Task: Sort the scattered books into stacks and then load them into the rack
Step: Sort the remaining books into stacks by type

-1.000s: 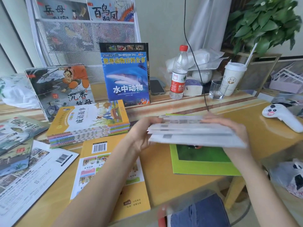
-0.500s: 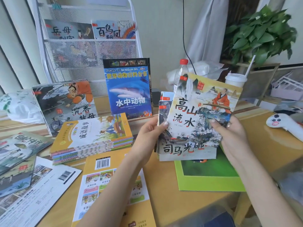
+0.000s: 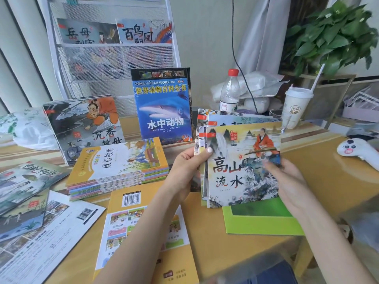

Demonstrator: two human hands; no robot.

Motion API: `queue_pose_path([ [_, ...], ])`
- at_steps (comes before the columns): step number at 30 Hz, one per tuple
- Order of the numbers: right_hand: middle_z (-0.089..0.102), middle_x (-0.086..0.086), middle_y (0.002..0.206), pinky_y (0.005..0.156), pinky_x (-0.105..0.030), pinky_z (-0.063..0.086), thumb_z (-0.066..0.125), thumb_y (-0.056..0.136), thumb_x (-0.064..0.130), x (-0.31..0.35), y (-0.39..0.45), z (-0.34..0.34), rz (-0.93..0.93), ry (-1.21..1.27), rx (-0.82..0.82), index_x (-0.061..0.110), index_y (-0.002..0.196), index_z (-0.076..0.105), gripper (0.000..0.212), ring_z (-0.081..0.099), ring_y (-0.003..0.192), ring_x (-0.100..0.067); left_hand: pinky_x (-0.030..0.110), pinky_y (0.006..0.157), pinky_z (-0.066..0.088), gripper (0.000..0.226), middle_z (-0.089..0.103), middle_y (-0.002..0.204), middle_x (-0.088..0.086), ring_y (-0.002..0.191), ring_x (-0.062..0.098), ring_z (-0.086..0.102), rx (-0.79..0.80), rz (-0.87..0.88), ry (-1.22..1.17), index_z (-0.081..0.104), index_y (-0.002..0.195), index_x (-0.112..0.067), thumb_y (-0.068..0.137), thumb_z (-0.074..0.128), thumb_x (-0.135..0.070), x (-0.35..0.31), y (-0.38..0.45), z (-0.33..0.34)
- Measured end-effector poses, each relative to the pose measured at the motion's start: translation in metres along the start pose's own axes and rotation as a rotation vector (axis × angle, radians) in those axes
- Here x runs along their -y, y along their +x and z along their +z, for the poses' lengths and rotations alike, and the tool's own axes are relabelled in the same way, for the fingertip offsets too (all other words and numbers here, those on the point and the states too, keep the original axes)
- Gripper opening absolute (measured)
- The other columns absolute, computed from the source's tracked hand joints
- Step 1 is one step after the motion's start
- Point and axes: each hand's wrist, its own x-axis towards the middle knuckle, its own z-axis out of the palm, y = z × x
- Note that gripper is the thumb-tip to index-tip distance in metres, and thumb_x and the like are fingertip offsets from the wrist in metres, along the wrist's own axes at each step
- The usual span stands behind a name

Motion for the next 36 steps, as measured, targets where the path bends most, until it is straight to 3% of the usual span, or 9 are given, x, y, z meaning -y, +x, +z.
queue_pose_path([
  [6, 0.066, 0.005, 0.100, 0.091, -0.025, 0.045, 0.066, 0.075, 0.021, 0.003, -0.003, 0.015, -0.207, 0.052, -0.061, 0.021, 0.101, 0.059, 0.027, 0.061, 0.094, -0.006, 0.027, 0.056, 0.057, 0.033, 0.074, 0.078, 0.003, 0.068, 0.016, 0.071, -0.068, 0.047, 0.157, 0.066, 0.081, -0.015, 0.070, 0.059, -0.045, 0.001, 0.001, 0.008],
  [10, 0.065, 0.010, 0.105, 0.094, -0.040, 0.044, 0.081, 0.051, 0.062, 0.010, -0.001, 0.019, -0.203, 0.032, 0.019, 0.038, 0.102, 0.057, 0.061, 0.059, 0.103, -0.015, 0.029, 0.073, 0.057, 0.050, 0.073, 0.093, 0.009, 0.083, 0.017, 0.070, -0.133, 0.128, 0.273, 0.064, 0.090, -0.011, 0.075, 0.065, -0.059, -0.005, 0.001, 0.002],
  [13, 0.065, 0.015, 0.109, 0.096, -0.043, 0.041, 0.076, 0.042, 0.075, 0.010, 0.002, 0.019, -0.176, -0.008, 0.059, 0.035, 0.108, 0.057, 0.079, 0.059, 0.103, -0.009, 0.021, 0.068, 0.052, 0.021, 0.070, 0.073, -0.006, 0.070, 0.006, 0.064, -0.103, 0.138, 0.313, 0.065, 0.077, -0.016, 0.075, 0.074, -0.034, -0.008, 0.000, 0.002],
  [16, 0.069, 0.024, 0.091, 0.090, -0.026, 0.038, 0.073, 0.027, 0.083, 0.004, 0.004, 0.025, -0.130, -0.079, -0.007, 0.029, 0.094, 0.063, 0.087, 0.059, 0.096, 0.005, 0.020, 0.072, 0.050, 0.011, 0.070, 0.081, 0.003, 0.075, 0.008, 0.062, -0.005, 0.154, 0.412, 0.071, 0.084, -0.002, 0.080, 0.075, -0.012, -0.002, -0.005, 0.012],
  [22, 0.069, 0.021, 0.093, 0.085, -0.020, 0.042, 0.073, 0.035, 0.080, 0.001, -0.004, 0.035, -0.207, -0.096, -0.061, 0.032, 0.093, 0.061, 0.076, 0.062, 0.092, 0.006, 0.021, 0.057, 0.046, 0.016, 0.062, 0.067, 0.002, 0.062, 0.011, 0.054, -0.178, 0.149, 0.397, 0.066, 0.071, -0.005, 0.079, 0.076, -0.014, -0.004, -0.008, 0.015],
  [25, 0.065, 0.019, 0.099, 0.093, -0.031, 0.042, 0.068, 0.065, 0.062, 0.026, -0.011, 0.052, -0.296, -0.227, -0.051, 0.034, 0.094, 0.060, 0.041, 0.060, 0.101, -0.009, 0.031, 0.065, 0.055, 0.006, 0.068, 0.070, 0.003, 0.065, 0.012, 0.062, -0.274, 0.175, 0.326, 0.071, 0.076, -0.012, 0.079, 0.076, -0.012, -0.018, -0.013, 0.015],
  [29, 0.060, -0.001, 0.097, 0.070, -0.003, 0.036, 0.053, 0.092, 0.025, 0.073, 0.010, 0.102, -0.499, -0.323, 0.088, 0.016, 0.108, 0.047, 0.019, 0.053, 0.075, 0.009, 0.039, 0.067, 0.056, 0.017, 0.071, 0.076, 0.014, 0.068, 0.020, 0.065, -0.396, 0.331, 0.379, 0.070, 0.076, 0.002, 0.076, 0.078, -0.013, -0.077, -0.008, -0.011],
  [33, 0.061, -0.020, 0.089, 0.073, -0.035, 0.044, 0.055, 0.094, 0.016, 0.087, 0.060, 0.182, -0.592, -0.432, 0.216, -0.003, 0.094, 0.052, 0.019, 0.059, 0.081, -0.027, 0.027, 0.053, 0.047, 0.033, 0.060, 0.058, 0.010, 0.055, 0.016, 0.054, -0.547, 0.434, 0.522, 0.062, 0.065, 0.009, 0.073, 0.080, -0.017, -0.158, -0.006, -0.074],
  [36, 0.048, -0.013, 0.067, 0.056, -0.035, 0.029, 0.058, 0.092, 0.026, 0.082, 0.086, 0.254, -0.558, -0.529, 0.306, -0.004, 0.084, 0.050, 0.032, 0.042, 0.060, -0.023, 0.030, 0.055, 0.044, 0.032, 0.065, 0.064, 0.006, 0.059, 0.020, 0.053, -0.629, 0.398, 0.639, 0.067, 0.081, 0.002, 0.071, 0.080, -0.025, -0.191, -0.011, -0.126],
])
